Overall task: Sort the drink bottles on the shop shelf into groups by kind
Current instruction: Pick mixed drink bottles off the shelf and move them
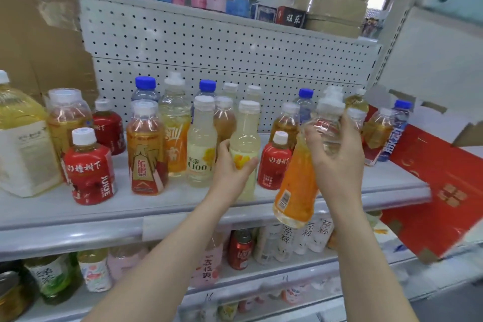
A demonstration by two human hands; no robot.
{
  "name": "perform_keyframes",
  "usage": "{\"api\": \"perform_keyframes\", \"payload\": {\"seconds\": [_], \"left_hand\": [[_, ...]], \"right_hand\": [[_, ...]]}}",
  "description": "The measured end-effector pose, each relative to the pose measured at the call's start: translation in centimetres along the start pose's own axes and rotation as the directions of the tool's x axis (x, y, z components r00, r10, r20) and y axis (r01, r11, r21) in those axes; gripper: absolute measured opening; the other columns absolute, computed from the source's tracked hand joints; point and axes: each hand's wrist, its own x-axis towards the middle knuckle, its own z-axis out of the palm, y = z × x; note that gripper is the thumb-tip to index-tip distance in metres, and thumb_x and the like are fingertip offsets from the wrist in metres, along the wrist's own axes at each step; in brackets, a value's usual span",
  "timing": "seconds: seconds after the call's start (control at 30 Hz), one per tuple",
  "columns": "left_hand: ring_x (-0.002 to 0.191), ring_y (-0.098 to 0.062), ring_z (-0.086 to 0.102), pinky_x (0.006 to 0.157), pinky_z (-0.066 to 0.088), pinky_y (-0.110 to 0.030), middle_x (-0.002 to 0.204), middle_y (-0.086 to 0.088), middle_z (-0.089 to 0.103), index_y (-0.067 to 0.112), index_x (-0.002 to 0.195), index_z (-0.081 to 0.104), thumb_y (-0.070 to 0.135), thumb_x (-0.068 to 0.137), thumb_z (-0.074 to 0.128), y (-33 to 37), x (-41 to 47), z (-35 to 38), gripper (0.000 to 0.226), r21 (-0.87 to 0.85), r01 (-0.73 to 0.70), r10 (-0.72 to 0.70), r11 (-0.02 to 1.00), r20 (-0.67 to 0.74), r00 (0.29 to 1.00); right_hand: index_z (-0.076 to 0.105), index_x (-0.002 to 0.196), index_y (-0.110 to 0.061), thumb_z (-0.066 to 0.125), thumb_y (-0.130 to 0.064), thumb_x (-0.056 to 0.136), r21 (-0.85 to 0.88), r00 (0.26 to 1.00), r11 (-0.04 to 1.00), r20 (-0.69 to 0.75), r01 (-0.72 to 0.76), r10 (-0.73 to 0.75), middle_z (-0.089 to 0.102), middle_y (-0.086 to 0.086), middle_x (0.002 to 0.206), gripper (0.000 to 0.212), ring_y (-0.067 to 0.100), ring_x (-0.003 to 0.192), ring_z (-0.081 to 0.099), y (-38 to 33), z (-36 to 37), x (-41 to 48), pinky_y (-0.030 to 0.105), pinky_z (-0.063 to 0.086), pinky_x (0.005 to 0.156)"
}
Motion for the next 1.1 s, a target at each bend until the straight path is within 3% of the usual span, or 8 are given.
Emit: {"api": "perform_keyframes", "payload": {"seconds": [0.23,0.33,0.5,0.6,0.7,0.9,1.0,1.1], "left_hand": [[0.125,-0.014,0.054,0.103,0.045,-0.035,0.137,0.005,0.056,0.019,0.145,0.038,0.033,0.086,0.075,-1.1,1.8,1.8,0.071,0.121,-0.005,0.005,0.993,-0.001,1.000],[0.135,-0.007,0.042,0.113,0.038,-0.034,0.147,0.010,0.045,0.025,0.151,0.032,0.043,0.089,0.068,-0.3,-1.5,1.0,0.074,0.171,-0.081,0.094,0.982,-0.073,0.993],[0.114,0.017,0.050,0.096,0.045,-0.017,0.126,0.035,0.051,0.061,0.134,0.028,0.064,0.074,0.072,0.9,-7.3,0.1,0.075,0.070,-0.029,0.003,0.997,0.349,0.937],[0.099,0.022,0.054,0.081,0.045,-0.011,0.111,0.033,0.058,0.057,0.120,0.035,0.045,0.079,0.078,0.3,-7.9,-0.6,0.060,0.037,0.003,-0.009,0.999,0.183,0.983],[0.103,0.012,0.060,0.086,0.048,-0.017,0.113,0.026,0.064,0.049,0.126,0.041,0.040,0.084,0.076,-0.6,-8.6,-2.4,0.055,-0.032,0.016,-0.012,0.999,0.106,0.994],[0.099,0.009,0.063,0.076,0.051,-0.011,0.104,0.036,0.065,0.044,0.120,0.046,0.035,0.080,0.071,-1.8,-9.6,-6.1,0.048,-0.137,0.072,-0.075,0.988,-0.022,0.997],[0.103,0.002,0.065,0.080,0.052,-0.020,0.110,0.023,0.068,0.042,0.127,0.048,0.044,0.077,0.076,-2.8,-10.1,-7.7,0.058,-0.169,0.113,-0.129,0.979,-0.084,0.988],[0.098,0.002,0.067,0.084,0.052,-0.026,0.105,0.026,0.069,0.044,0.117,0.050,0.061,0.062,0.078,-3.3,-10.5,-8.9,0.064,-0.190,0.129,-0.152,0.973,-0.108,0.982]], "right_hand": [[0.032,0.156,-0.020,0.065,-0.052,0.090,0.018,0.998,0.999,0.043,-0.042,0.041,0.037,-0.001,0.158,0.081,0.010,0.144,0.032,1.6,-0.9,-0.5,0.025,0.025,0.114],[0.035,0.155,-0.020,0.067,-0.053,0.089,0.051,0.996,0.998,0.078,-0.037,0.032,0.039,-0.002,0.157,0.081,0.011,0.144,0.034,1.2,-0.4,-0.7,0.033,0.029,0.118],[0.048,0.143,-0.024,0.068,-0.059,0.085,0.218,0.983,0.975,0.182,-0.046,0.005,0.055,-0.012,0.139,0.071,0.004,0.128,0.051,-0.3,2.7,-1.2,0.031,0.042,0.109],[0.051,0.132,-0.033,0.066,-0.058,0.088,0.269,0.951,0.961,0.308,-0.061,-0.026,0.057,-0.027,0.122,0.053,-0.017,0.111,0.052,-1.3,4.7,-2.0,0.010,0.041,0.095],[0.061,0.127,-0.024,0.049,-0.056,0.099,0.298,0.934,0.953,0.354,-0.059,-0.054,0.066,-0.018,0.115,0.045,-0.005,0.103,0.062,-0.6,6.0,-2.0,0.028,0.051,0.091],[0.023,0.157,-0.014,0.073,-0.035,0.088,-0.336,0.943,0.902,0.282,0.269,-0.177,0.038,0.018,0.150,0.087,0.033,0.131,0.047,1.2,10.0,-3.2,0.042,0.045,0.103],[0.009,0.160,-0.012,0.079,-0.038,0.083,-0.407,0.934,0.847,0.247,0.341,-0.257,0.036,0.024,0.152,0.107,0.038,0.139,0.038,0.0,10.8,-1.5,0.044,0.038,0.111],[-0.004,0.160,-0.015,0.080,-0.030,0.084,-0.402,0.929,0.874,0.344,0.274,-0.134,0.053,0.019,0.133,0.115,0.035,0.122,0.051,-1.1,11.5,1.0,0.041,0.046,0.095]]}}
